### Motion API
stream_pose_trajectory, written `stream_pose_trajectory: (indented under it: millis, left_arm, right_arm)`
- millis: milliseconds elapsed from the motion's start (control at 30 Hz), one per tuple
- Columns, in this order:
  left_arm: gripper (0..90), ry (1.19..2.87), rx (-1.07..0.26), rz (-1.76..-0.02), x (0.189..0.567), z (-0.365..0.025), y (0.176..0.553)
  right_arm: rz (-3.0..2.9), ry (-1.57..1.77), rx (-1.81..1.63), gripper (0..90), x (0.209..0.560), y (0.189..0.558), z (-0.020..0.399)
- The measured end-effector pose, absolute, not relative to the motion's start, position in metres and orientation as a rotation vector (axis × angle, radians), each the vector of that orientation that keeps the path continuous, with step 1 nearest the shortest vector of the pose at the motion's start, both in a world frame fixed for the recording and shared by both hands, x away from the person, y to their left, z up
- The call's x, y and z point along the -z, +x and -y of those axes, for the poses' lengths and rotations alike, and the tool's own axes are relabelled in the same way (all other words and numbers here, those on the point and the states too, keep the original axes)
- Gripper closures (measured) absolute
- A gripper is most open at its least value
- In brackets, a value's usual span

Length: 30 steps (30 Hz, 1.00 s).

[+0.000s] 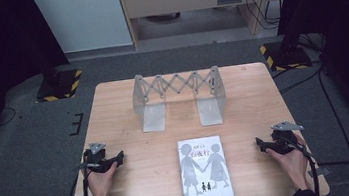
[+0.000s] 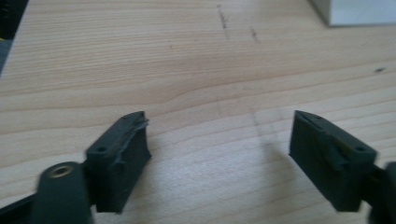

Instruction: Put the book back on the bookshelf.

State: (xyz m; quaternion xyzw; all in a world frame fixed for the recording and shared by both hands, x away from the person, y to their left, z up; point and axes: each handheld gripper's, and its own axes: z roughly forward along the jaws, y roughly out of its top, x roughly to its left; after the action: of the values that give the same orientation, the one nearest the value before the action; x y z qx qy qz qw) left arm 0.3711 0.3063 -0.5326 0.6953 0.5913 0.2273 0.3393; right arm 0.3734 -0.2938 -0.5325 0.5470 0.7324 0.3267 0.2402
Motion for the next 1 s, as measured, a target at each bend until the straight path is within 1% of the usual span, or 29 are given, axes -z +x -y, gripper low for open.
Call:
stream_pose_trajectory:
  millis: [67,233,367,433,533,700,1000]
  left_arm:
    - [22.2,1.796,-0.602,-1.527,0.53,-0.306,0.369]
    - [22.5,1.769,-0.593,-1.474,0.522,-0.3,0.363]
    - [22.4,1.755,-0.599,-1.401,0.513,-0.289,0.358]
    - [22.4,1.753,-0.609,-1.337,0.507,-0.279,0.353]
    - [22.4,1.755,-0.618,-1.307,0.504,-0.273,0.351]
    - [23.2,1.741,-0.599,-1.234,0.495,-0.258,0.347]
    - [23.3,1.74,-0.56,-1.163,0.489,-0.238,0.339]
  right_arm:
    - [-2.004,1.474,-0.914,24.0,0.527,0.372,0.293]
    - [-1.995,1.451,-0.985,24.5,0.518,0.368,0.288]
    - [-1.998,1.426,-1.02,25.0,0.512,0.366,0.284]
    - [-2.005,1.421,-1.035,25.3,0.51,0.365,0.281]
    - [-2.011,1.394,-1.067,26.6,0.504,0.363,0.276]
    - [-2.02,1.355,-1.1,26.9,0.494,0.361,0.268]
    - [-2.038,1.307,-1.196,27.2,0.482,0.355,0.247]
